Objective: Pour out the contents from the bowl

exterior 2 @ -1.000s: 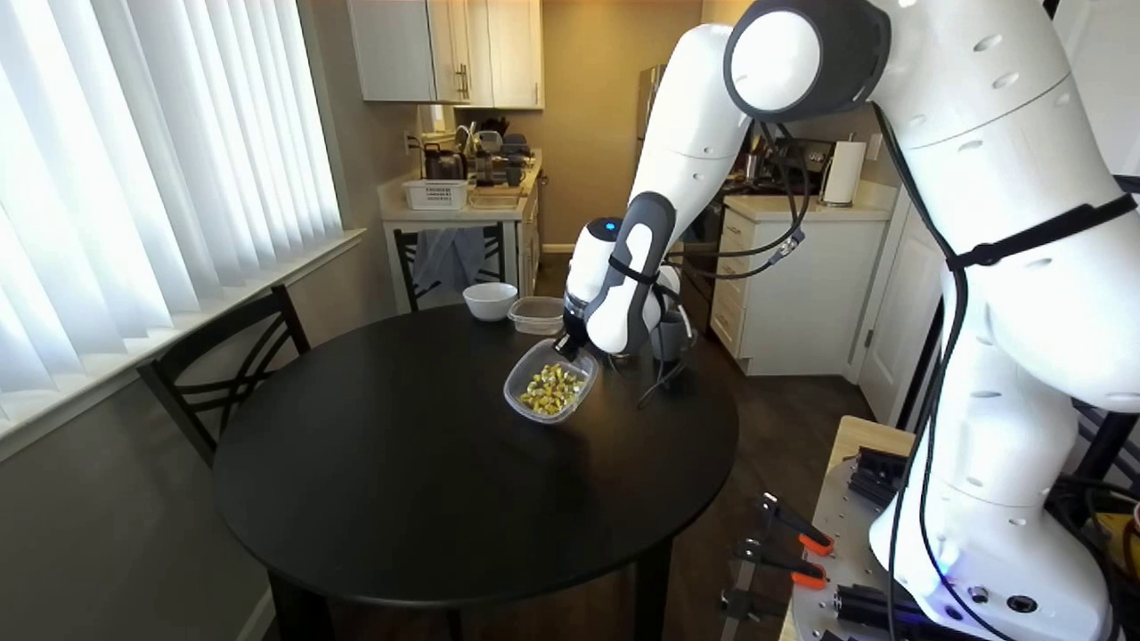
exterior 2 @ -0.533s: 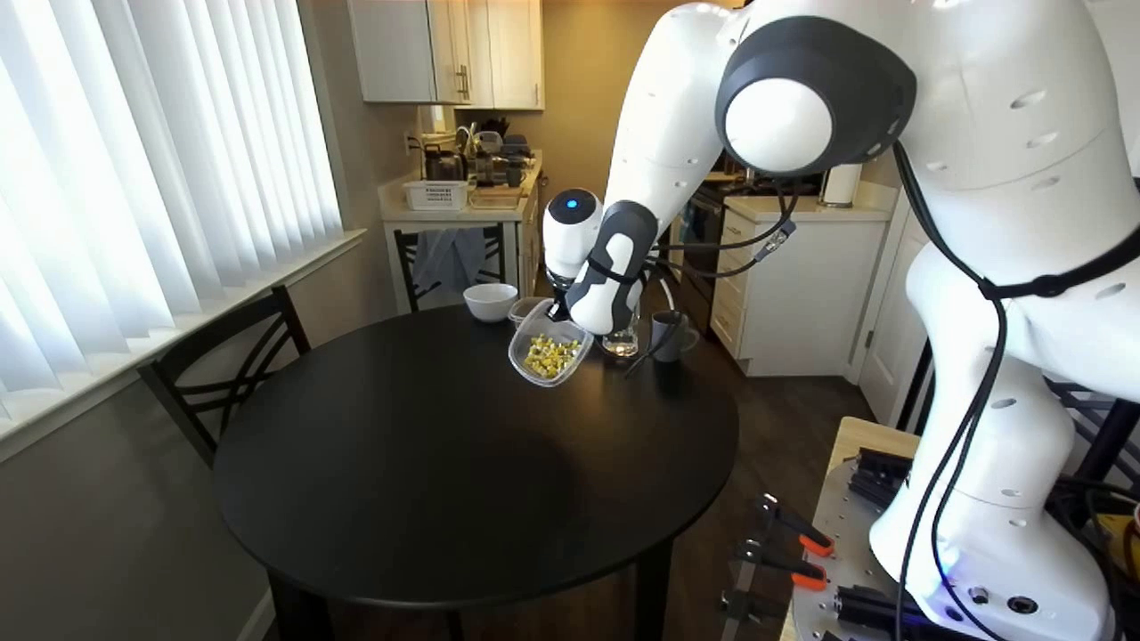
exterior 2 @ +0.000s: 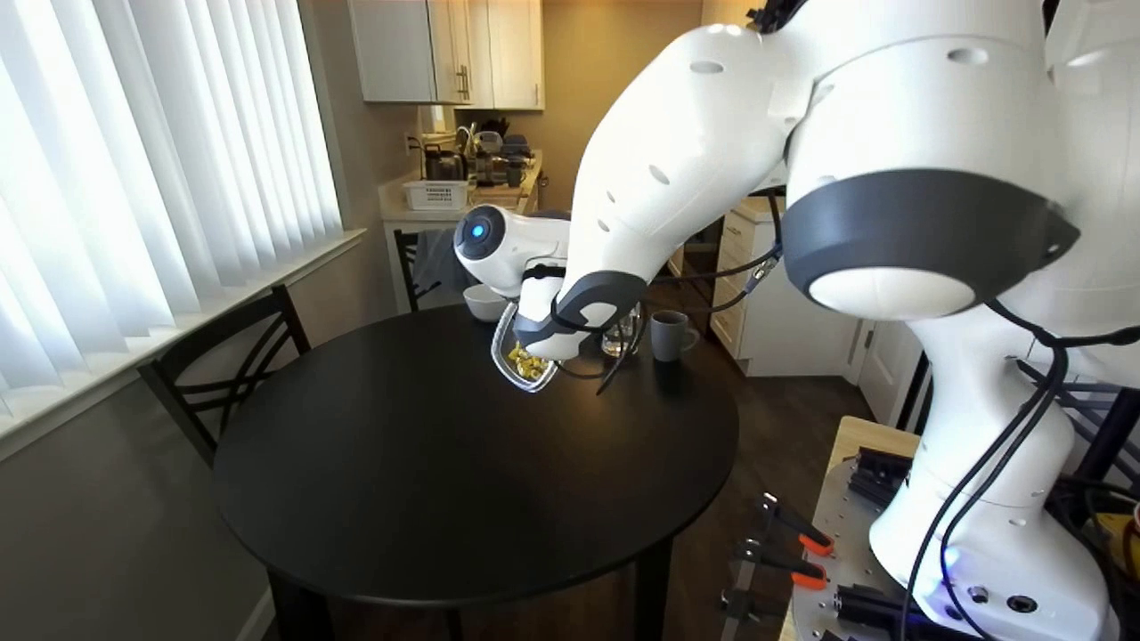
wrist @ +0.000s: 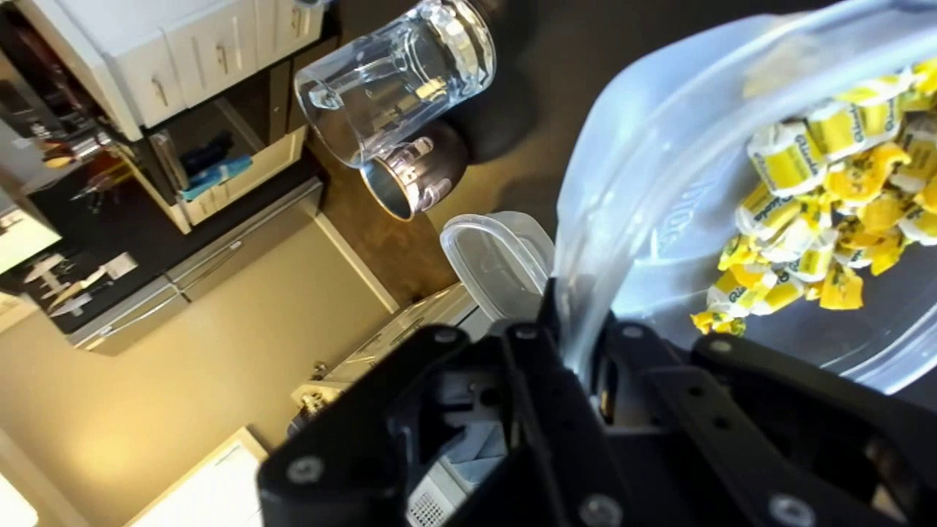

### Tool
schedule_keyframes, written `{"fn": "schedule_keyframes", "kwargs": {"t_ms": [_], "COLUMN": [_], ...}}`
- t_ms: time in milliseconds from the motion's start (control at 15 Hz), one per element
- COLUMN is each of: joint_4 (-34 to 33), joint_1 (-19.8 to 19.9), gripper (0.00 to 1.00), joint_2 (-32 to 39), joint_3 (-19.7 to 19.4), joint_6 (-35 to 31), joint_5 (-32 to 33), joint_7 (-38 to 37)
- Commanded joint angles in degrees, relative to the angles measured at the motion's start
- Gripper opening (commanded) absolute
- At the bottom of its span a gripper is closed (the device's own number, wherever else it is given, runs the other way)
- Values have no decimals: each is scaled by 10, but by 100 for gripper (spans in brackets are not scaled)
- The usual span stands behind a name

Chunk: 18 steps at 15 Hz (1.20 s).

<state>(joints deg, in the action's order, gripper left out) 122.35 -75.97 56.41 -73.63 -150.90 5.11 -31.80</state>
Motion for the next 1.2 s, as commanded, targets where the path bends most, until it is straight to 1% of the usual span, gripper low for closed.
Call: {"fn": "schedule_keyframes", "kwargs": {"t_ms": [0,133,467,667,867,1000,1133], "joint_4": [-36,-66,-149,-224,-308,-365,-414], "joint_1": [-15,0,57,125,193,231,260], "gripper": [1,1,1,1,1,1,1], "joint_2": [79,107,169,207,237,252,262], "joint_3": [-17,-8,15,53,97,123,146], "joint_6": [78,124,247,328,427,504,582], "joint_5": [25,42,100,133,172,206,248], "joint_7": [-39,-53,-79,-92,-102,-100,-89]}}
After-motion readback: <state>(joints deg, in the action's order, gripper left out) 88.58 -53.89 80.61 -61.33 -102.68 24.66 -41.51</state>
